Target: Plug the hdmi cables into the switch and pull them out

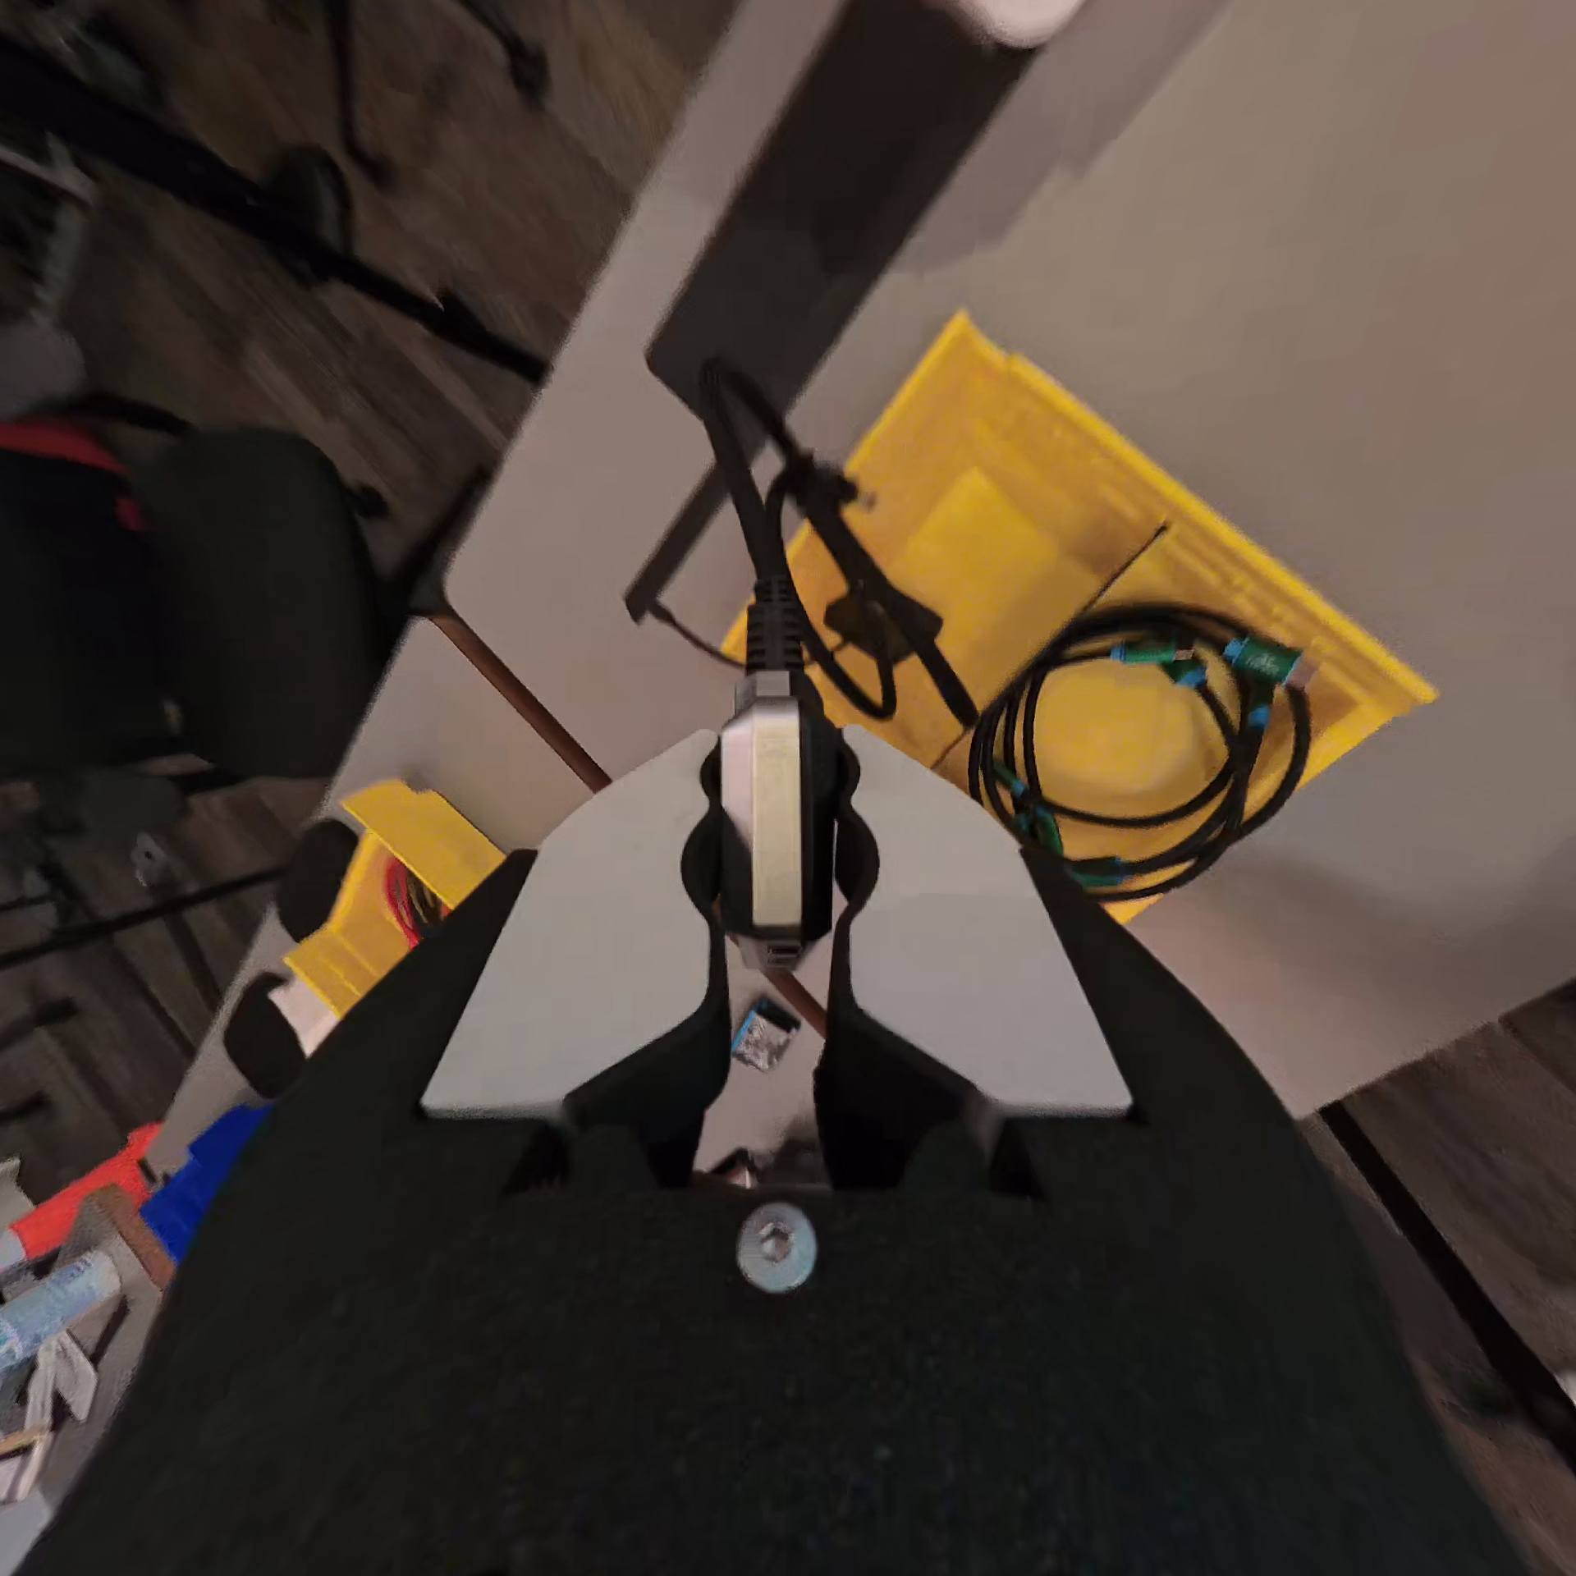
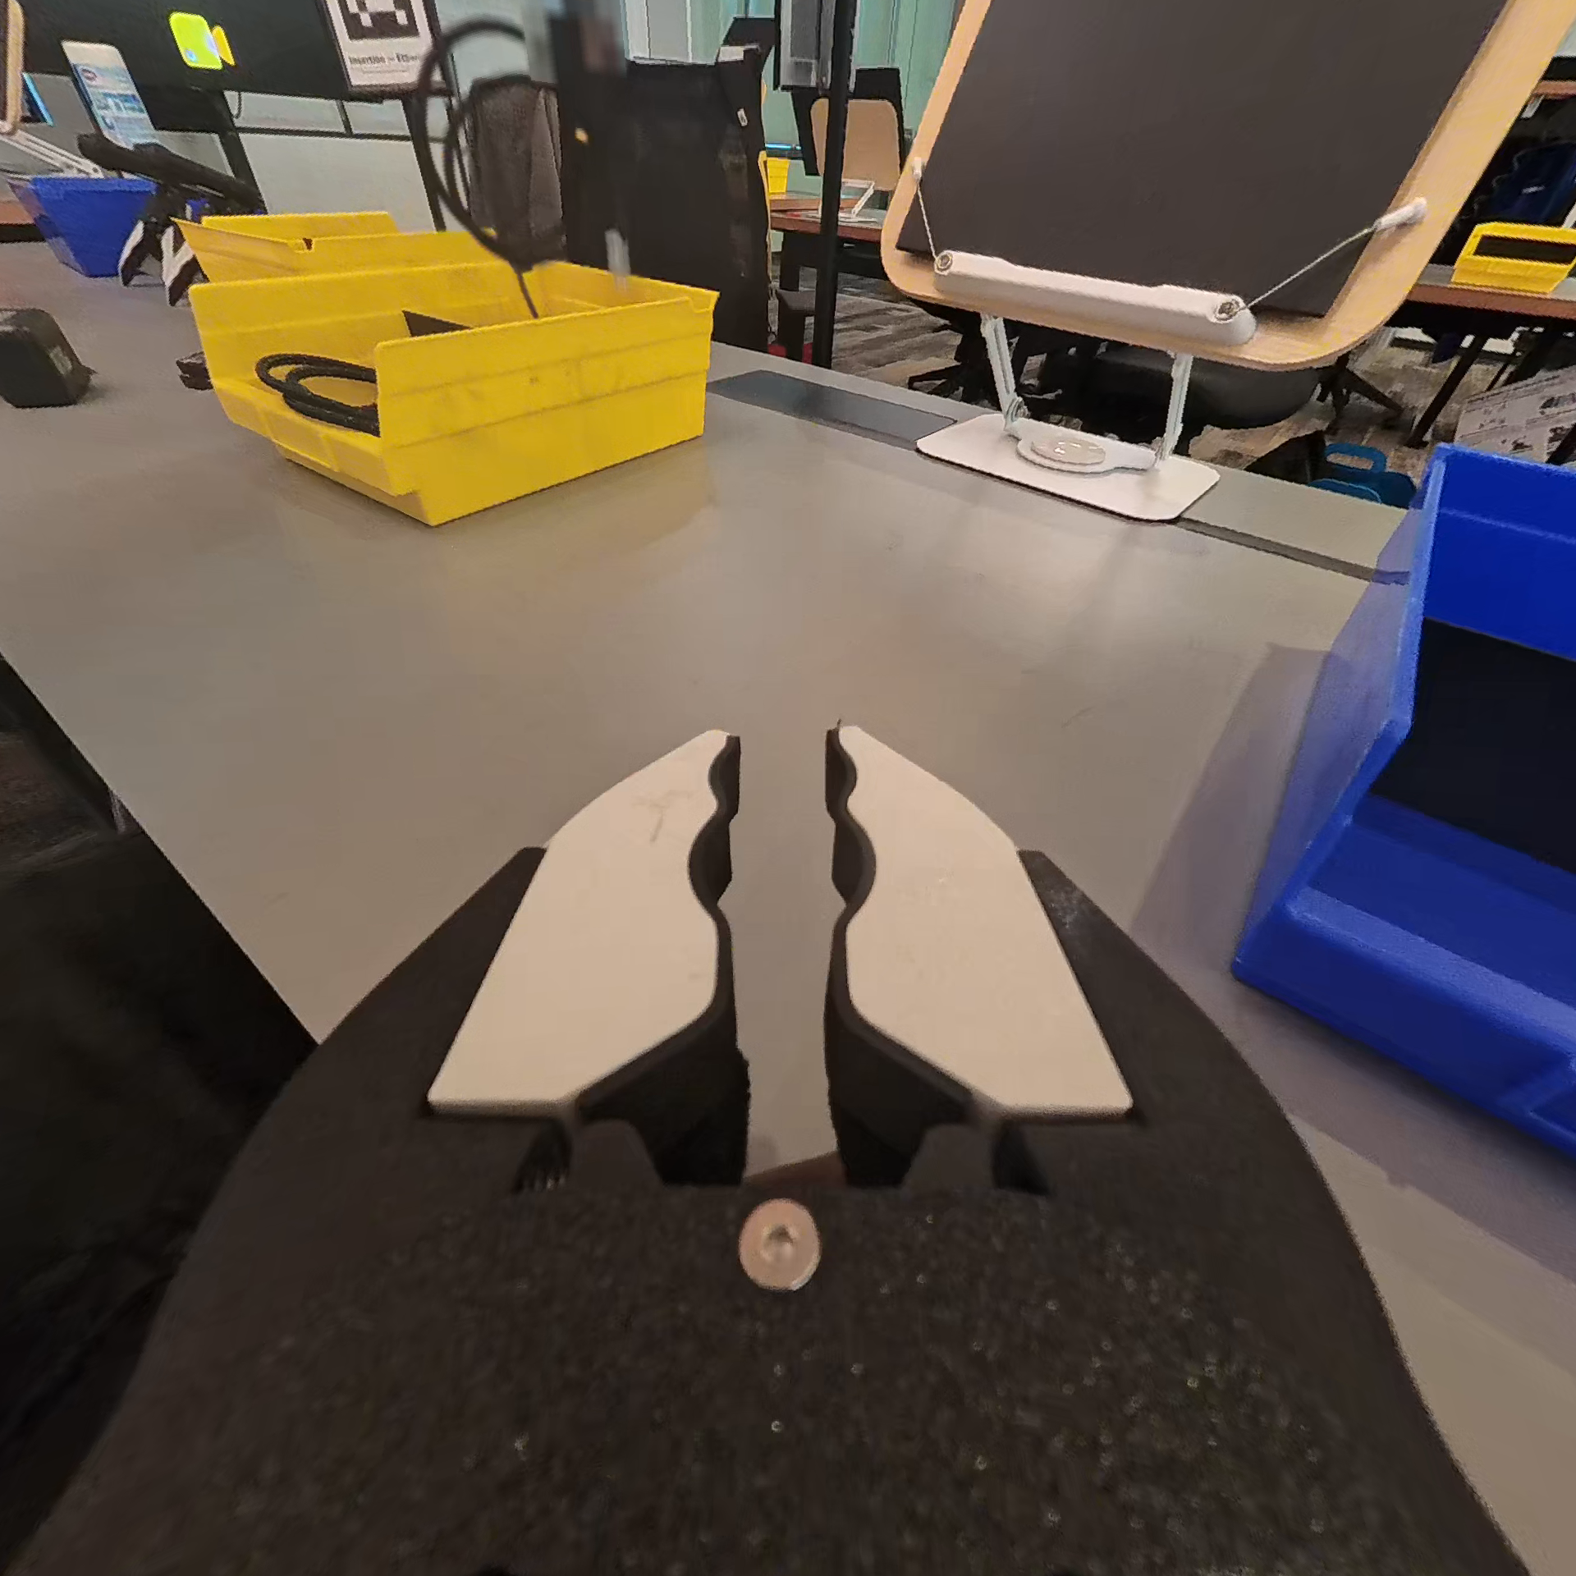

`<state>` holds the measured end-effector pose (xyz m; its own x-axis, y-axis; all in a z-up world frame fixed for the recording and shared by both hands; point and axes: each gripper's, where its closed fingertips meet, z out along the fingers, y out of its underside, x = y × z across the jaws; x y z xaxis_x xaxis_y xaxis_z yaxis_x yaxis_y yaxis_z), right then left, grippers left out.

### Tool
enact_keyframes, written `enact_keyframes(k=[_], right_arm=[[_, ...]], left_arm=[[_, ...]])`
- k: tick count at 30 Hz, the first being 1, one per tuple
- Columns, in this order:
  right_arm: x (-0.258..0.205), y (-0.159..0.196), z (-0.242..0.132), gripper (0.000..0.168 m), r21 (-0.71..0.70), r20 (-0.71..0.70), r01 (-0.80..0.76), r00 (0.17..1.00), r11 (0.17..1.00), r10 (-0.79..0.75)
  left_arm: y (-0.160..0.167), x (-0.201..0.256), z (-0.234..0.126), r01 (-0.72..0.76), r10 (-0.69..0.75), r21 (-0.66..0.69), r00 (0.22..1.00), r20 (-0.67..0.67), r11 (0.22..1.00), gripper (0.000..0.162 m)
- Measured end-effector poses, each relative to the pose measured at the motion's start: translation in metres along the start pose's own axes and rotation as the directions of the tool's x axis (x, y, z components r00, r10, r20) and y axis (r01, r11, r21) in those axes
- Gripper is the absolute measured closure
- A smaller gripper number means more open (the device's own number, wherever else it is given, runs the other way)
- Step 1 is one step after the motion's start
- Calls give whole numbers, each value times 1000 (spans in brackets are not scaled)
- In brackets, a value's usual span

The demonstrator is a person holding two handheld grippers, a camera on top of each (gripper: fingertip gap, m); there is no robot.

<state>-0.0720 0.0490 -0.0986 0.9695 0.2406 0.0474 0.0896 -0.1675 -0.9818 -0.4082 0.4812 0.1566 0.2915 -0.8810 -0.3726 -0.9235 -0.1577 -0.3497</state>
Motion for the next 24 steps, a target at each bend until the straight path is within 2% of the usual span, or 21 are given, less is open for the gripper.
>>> enact_keyframes(k=[1, 5, 8, 11, 14, 16, 18, 22, 24], right_arm=[[0, -1, 0, 150, 2, -1, 5, 1000, 1000, -5], [-4, -5, -1, 150, 13, 6, 17, 1000, 1000, -17], [-9, -9, -3, 150, 23, 16, 32, 999, 999, -32], [-15, -12, -2, 150, 32, 30, 58, 998, 998, -59], [-21, -10, 1, 149, 19, 42, 97, 994, 995, -98], [-22, -5, 4, 143, -5, 41, 142, 989, 990, -142], [-21, -2, 6, 141, -15, 12, 220, 975, 975, -220], [-19, -6, 19, 135, -35, -108, 442, 890, 896, -443], [-22, -14, 35, 121, -69, -159, 542, 823, 837, -546]], left_arm=[[-13, 2, -16, -3, 2, 46, 1000, 13, 999, 140], [-68, 26, -71, 4, -14, 235, 999, 37, 972, 140], [-99, 64, -90, 39, -43, 338, 999, 2, 940, 141], [-123, 114, -81, 152, -126, 381, 988, -92, 912, 141], [-141, 179, -50, 305, -215, 349, 938, -273, 886, 141], [-147, 222, -23, 422, -286, 285, 863, -416, 861, 141], [-151, 262, 5, 539, -355, 204, 750, -558, 817, 141], [-159, 320, 61, 736, -466, 43, 472, -749, 676, 141], [-163, 341, 82, 821, -502, -43, 305, -809, 569, 141]])
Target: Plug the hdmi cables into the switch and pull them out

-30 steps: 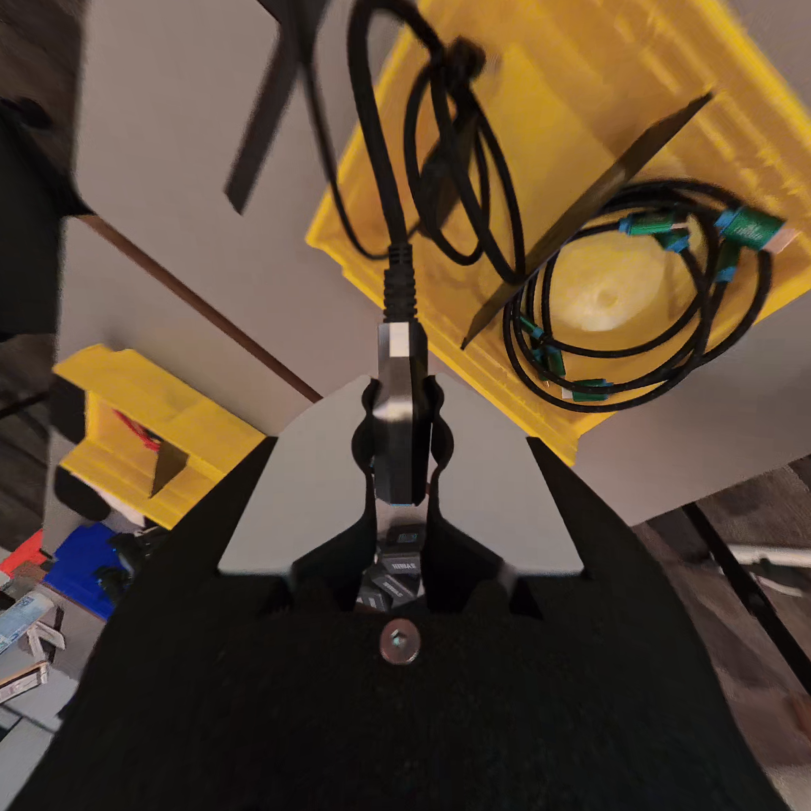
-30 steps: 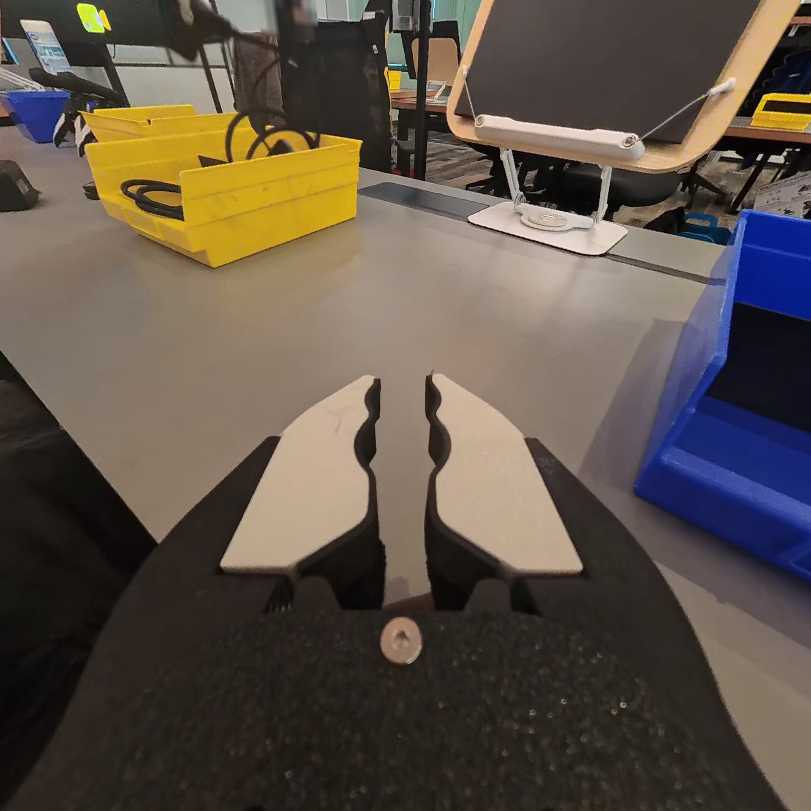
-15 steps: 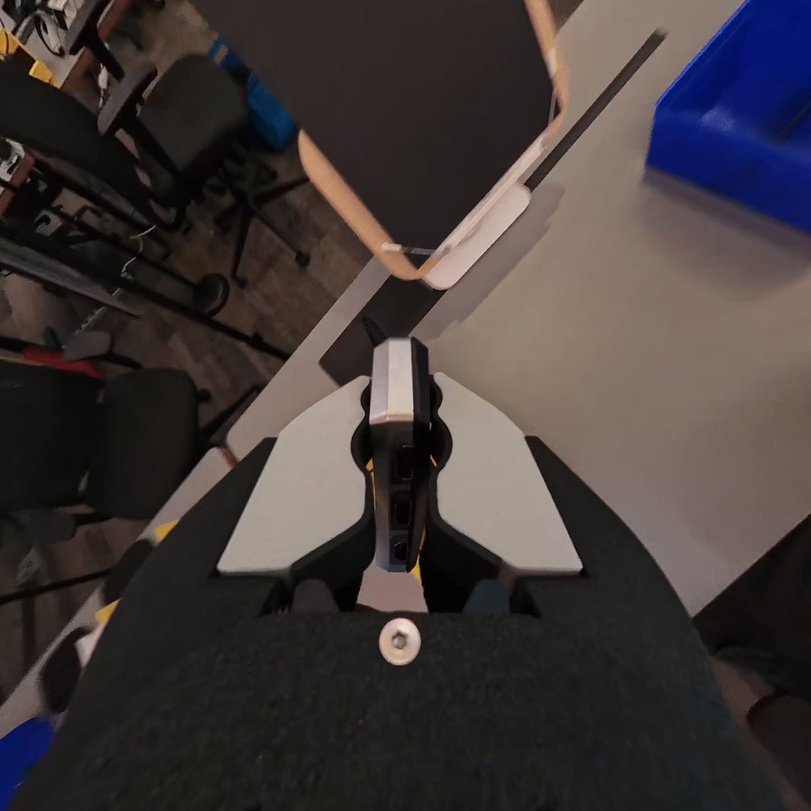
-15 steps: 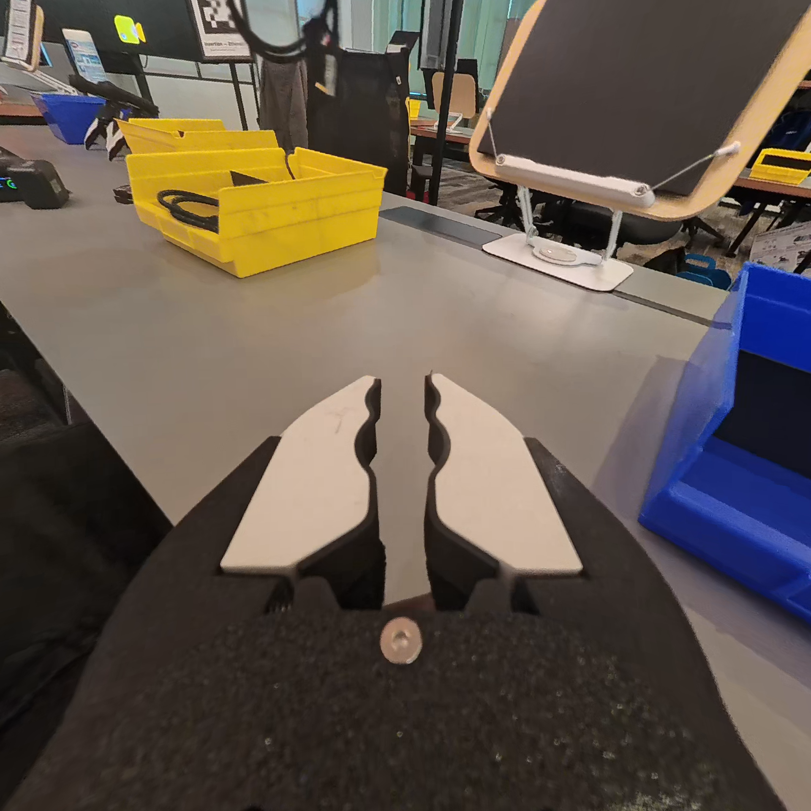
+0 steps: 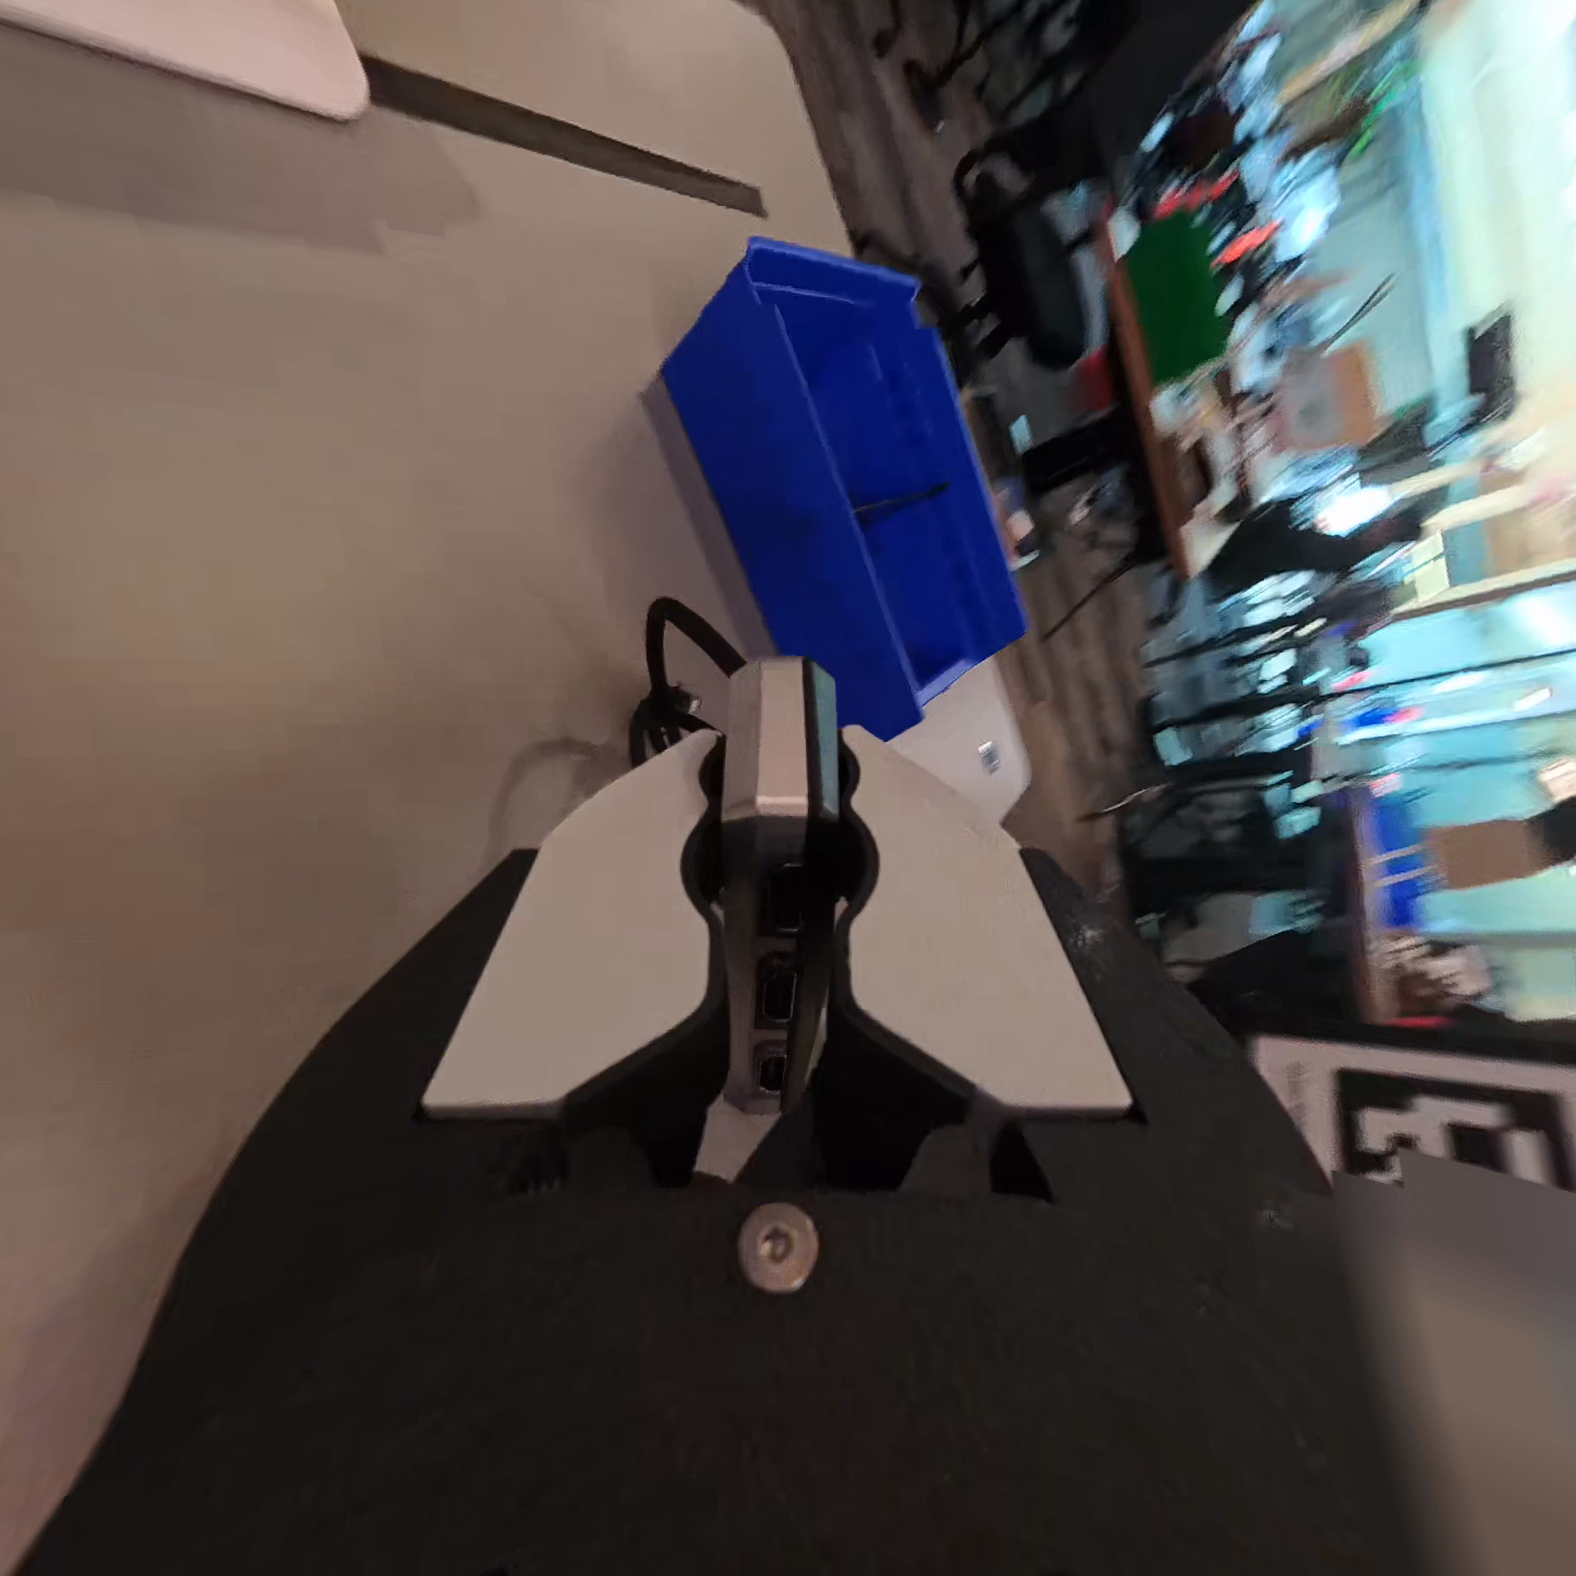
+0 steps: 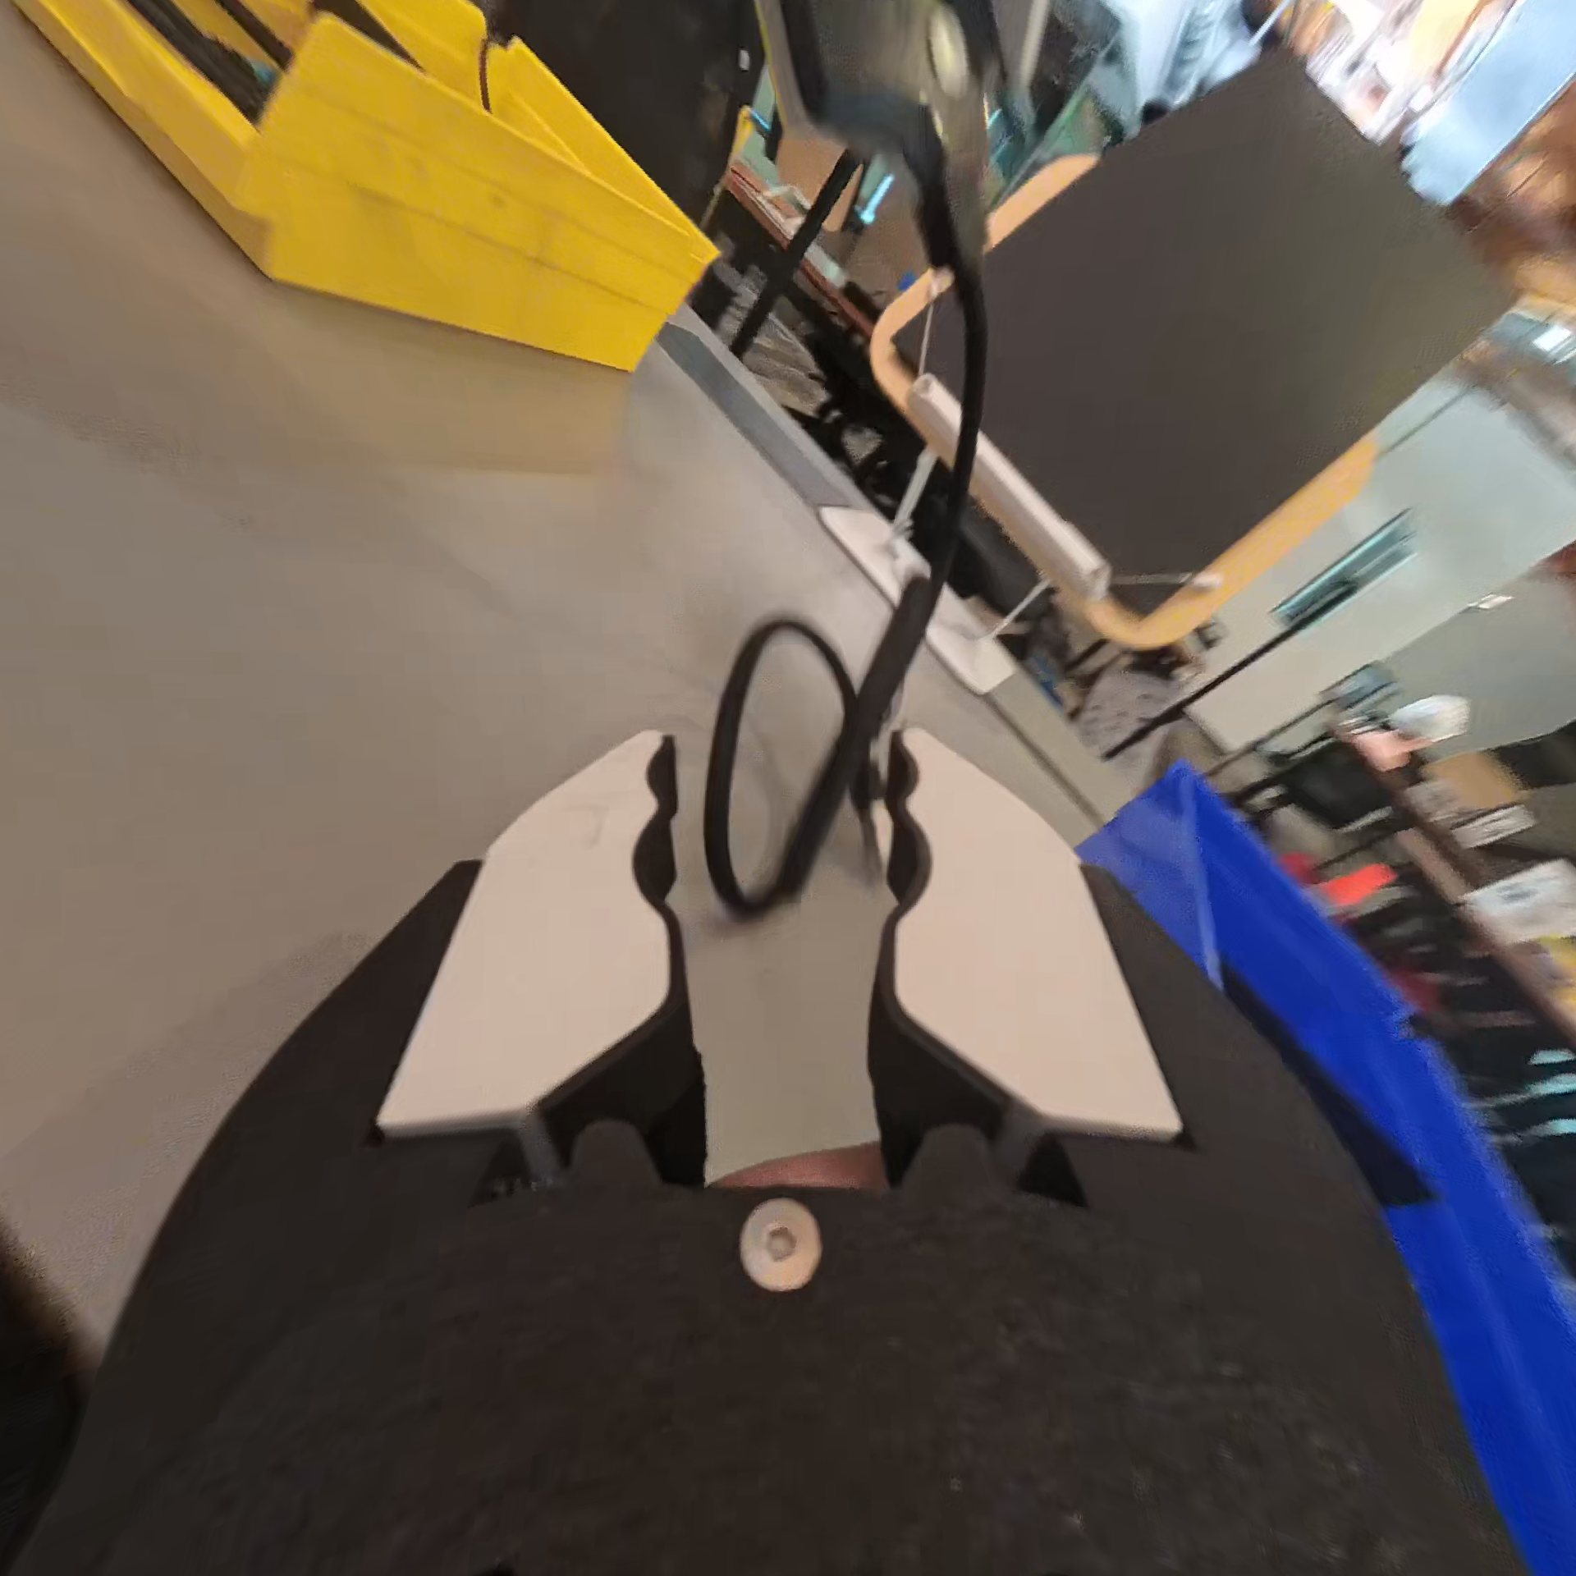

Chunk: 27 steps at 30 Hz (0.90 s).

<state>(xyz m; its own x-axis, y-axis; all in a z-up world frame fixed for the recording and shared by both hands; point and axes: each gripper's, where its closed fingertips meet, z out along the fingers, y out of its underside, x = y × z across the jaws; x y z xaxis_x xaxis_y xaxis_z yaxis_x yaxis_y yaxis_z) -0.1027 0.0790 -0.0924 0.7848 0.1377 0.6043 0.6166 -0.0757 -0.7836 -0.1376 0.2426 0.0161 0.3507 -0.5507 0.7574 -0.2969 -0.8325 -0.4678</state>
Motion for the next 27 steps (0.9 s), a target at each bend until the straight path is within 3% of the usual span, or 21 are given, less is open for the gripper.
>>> enact_keyframes(k=[2, 5, 15, 18, 22, 27], right_arm=[[-3, -18, 15, 115, 7, -61, 154, 986, 988, -153], [0, -46, 34, 118, 21, -185, 377, 912, 926, -367], [10, -54, 78, 123, -29, -244, 591, 778, 806, -579], [12, -57, 86, 125, -25, -241, 595, 776, 803, -582], [17, -68, 87, 142, 1, -259, 635, 747, 773, -613], [22, -66, 88, 145, 84, -198, 534, 836, 841, -512]], left_arm=[[16, -3, 20, 133, -129, 36, 987, -98, 990, 141], [38, -5, 42, 280, -265, 50, 943, -204, 959, 141], [65, -11, 49, 455, -426, 81, 872, -241, 887, 141], [73, -6, 49, 450, -423, 82, 878, -223, 889, 141], [80, -1, 45, 401, -380, 87, 905, -191, 912, 140], [69, -14, 12, 203, -167, 188, 967, -192, 961, 129]])
